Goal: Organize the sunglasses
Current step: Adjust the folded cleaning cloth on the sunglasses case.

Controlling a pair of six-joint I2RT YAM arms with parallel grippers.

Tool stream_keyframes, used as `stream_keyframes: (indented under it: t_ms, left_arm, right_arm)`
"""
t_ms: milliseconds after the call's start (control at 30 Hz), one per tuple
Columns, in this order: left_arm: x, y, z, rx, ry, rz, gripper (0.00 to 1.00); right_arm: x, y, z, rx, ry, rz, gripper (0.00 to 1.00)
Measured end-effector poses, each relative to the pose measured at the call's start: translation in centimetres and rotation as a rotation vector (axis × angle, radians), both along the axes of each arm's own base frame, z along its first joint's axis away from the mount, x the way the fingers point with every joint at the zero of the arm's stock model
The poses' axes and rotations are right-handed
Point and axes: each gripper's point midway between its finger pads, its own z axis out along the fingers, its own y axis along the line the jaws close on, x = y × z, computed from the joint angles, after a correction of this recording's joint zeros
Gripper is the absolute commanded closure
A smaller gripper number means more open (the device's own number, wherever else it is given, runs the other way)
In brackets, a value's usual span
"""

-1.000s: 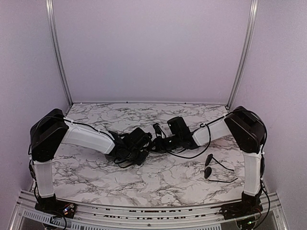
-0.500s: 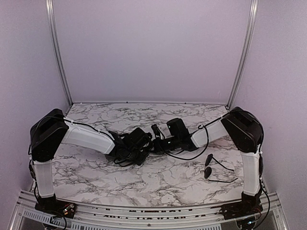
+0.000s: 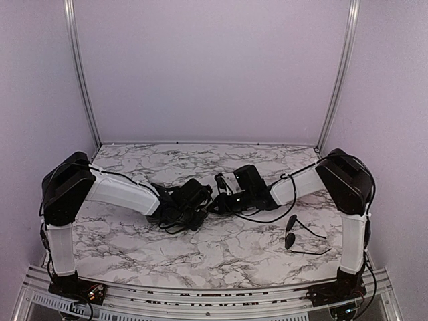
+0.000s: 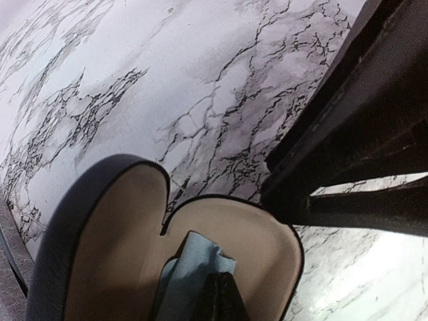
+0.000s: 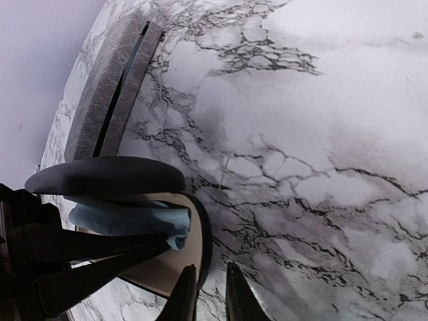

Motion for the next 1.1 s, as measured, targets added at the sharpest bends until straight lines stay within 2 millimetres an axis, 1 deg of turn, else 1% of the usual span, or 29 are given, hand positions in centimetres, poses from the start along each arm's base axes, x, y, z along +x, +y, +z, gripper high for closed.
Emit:
stream_keyframes:
  t_ms: [167, 433, 600, 800, 933, 1100]
  left_arm:
    - [0.0, 0.0, 0.0, 0.0, 0.0, 0.0, 1.0]
    - [0.0, 0.0, 0.0, 0.001, 0.001, -0.001, 1.0]
    - [0.0, 0.0, 0.0, 0.001, 0.001, 0.0, 1.0]
    - [-0.1, -0.1, 0.0, -0.014, 0.011, 0.015, 1.0]
    - [-0.3, -0.7, 0.3, -0.054, 0.037, 0.03, 1.0]
    - [-0.1, -1.9, 1.3, -0.118, 0.054, 0.051, 1.0]
  right_arm:
    - [-0.2, -0.2, -0.5, -0.018, 0.009, -0.002, 0.83]
    - [-0.7, 0.8, -0.9, -0.009, 0.018, 0.024, 0.82]
    - [-0.8, 0.9, -0.9, 0.0, 0.029, 0.025, 0.89]
    - [-0.8, 1.1, -0.7, 0.012, 0.035, 0.024, 0.92]
    - [-0.9, 1.2, -0.7, 0.014, 0.041, 0.022, 0.93]
    - [-1.5, 1.7, -0.7, 0.014, 0.043, 0.032, 0.94]
